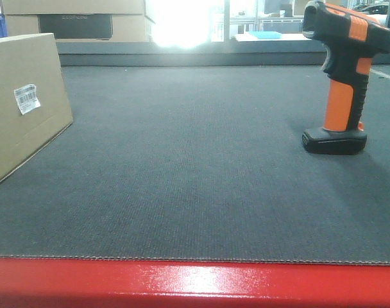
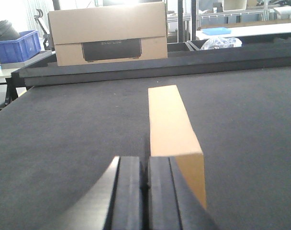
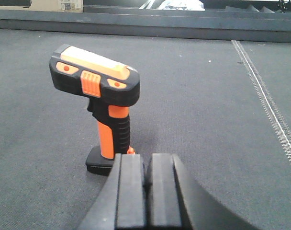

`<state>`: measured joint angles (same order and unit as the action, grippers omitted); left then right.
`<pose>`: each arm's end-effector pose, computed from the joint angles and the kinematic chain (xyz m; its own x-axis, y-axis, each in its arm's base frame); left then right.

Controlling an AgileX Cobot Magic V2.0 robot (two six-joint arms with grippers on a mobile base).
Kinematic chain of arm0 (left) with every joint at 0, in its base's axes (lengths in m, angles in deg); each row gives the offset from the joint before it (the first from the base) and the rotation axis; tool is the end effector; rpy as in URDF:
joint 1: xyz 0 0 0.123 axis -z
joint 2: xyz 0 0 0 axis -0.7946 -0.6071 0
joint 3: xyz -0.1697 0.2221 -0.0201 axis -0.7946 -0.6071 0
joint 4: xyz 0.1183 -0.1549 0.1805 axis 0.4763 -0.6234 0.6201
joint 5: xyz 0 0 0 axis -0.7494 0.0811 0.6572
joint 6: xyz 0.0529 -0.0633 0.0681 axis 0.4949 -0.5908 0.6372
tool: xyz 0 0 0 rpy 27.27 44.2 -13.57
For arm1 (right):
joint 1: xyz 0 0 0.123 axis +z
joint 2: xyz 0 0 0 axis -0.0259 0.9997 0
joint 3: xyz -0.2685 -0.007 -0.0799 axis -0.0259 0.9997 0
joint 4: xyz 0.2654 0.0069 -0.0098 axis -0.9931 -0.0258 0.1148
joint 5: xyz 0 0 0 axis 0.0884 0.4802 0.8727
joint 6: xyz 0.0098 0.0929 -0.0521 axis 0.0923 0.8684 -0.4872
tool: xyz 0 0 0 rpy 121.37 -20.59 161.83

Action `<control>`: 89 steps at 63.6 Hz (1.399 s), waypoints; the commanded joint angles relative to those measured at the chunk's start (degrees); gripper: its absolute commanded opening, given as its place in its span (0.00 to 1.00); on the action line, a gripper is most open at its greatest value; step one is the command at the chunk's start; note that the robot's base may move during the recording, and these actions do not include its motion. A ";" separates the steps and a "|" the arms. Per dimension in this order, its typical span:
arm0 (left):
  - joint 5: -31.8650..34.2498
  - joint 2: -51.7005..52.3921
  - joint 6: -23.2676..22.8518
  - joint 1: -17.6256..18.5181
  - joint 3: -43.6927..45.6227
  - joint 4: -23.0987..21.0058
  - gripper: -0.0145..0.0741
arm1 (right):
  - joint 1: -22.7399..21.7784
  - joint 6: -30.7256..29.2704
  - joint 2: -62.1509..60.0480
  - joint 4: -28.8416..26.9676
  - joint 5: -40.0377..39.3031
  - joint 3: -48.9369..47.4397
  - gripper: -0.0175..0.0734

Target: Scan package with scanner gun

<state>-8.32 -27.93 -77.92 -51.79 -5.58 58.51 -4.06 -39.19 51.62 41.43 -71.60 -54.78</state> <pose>0.1127 -0.0013 0.2768 -0.0182 0.1295 -0.9914 0.0140 0.9915 0.1293 0.1410 -0.0008 0.2674 -0.1997 0.0483 -0.9787 0.0026 0.9988 0.0488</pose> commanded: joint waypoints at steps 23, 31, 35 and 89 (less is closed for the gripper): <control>1.14 15.90 -0.55 0.21 -15.71 -3.45 0.04 | -0.25 -0.40 -0.39 -0.20 -1.28 0.09 0.02; -0.22 15.90 -0.55 0.21 -15.71 -3.85 0.04 | -0.25 -0.40 -0.39 -0.20 -1.28 0.09 0.02; 0.84 15.90 -0.55 0.21 -15.71 -3.85 0.04 | -0.25 -0.40 -0.39 -0.20 -1.28 0.09 0.02; 1.40 15.90 -0.55 0.21 -15.71 -3.85 0.04 | -0.25 -0.40 -0.39 -0.61 -1.39 0.09 0.02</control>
<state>-8.18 -12.36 -78.03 -51.79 -21.36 55.06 -4.06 -39.19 51.52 41.30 -71.60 -54.78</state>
